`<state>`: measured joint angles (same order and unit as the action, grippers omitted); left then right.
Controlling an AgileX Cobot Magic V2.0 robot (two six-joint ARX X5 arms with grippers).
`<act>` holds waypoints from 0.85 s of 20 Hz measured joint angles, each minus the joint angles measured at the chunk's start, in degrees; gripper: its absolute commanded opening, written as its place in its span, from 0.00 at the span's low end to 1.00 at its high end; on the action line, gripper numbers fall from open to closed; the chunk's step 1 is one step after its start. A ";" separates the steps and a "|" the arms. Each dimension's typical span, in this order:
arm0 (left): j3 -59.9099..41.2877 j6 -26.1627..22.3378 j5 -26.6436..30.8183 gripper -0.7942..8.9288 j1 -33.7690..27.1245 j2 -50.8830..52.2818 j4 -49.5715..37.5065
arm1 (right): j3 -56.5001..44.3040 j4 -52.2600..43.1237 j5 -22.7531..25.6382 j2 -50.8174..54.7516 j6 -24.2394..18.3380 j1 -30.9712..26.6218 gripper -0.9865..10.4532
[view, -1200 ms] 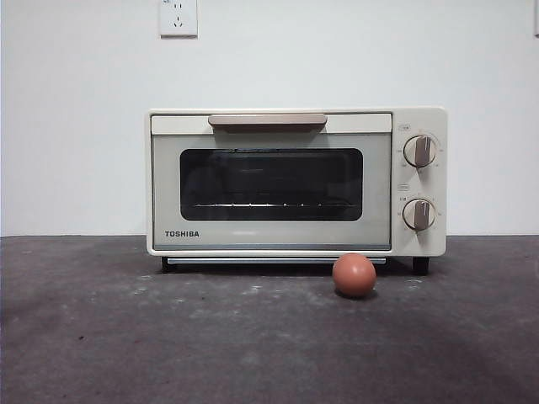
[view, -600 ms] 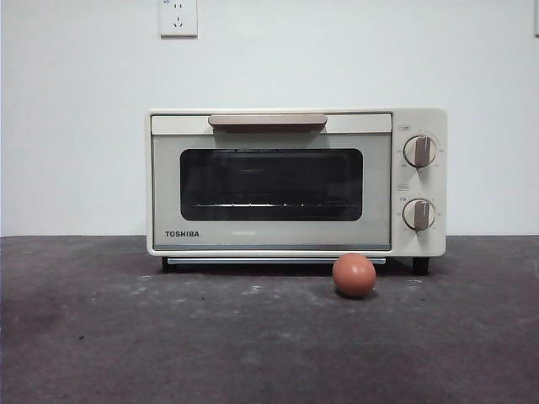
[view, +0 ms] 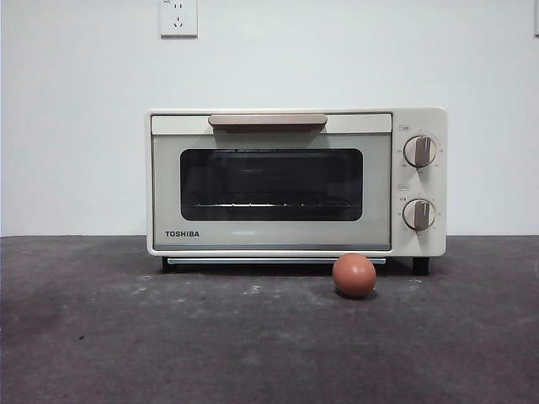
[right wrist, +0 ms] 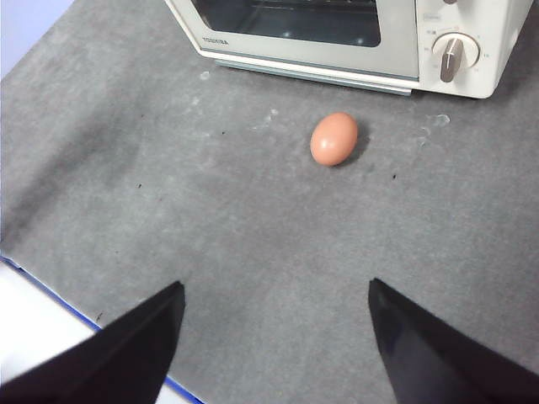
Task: Eggoven
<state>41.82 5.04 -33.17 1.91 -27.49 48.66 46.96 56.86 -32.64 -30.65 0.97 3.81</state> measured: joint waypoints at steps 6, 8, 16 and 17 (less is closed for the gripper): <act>0.00 0.00 0.00 0.09 0.00 0.00 0.00 | 0.00 -8.24 -0.35 -8.17 3.80 2.27 0.40; 0.00 -0.02 0.00 0.09 0.00 0.00 0.00 | 0.00 -12.83 -0.07 -12.24 5.66 5.14 0.40; 0.00 -0.02 0.00 0.09 0.00 0.00 0.00 | 0.00 -30.93 15.39 -32.50 13.42 19.71 0.40; 0.00 -0.02 0.00 0.09 0.00 0.00 0.00 | 0.00 -33.20 16.66 -34.69 14.10 20.83 0.40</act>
<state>41.82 5.02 -33.17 1.91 -27.49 48.66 46.96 23.66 -15.99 -65.34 15.07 24.64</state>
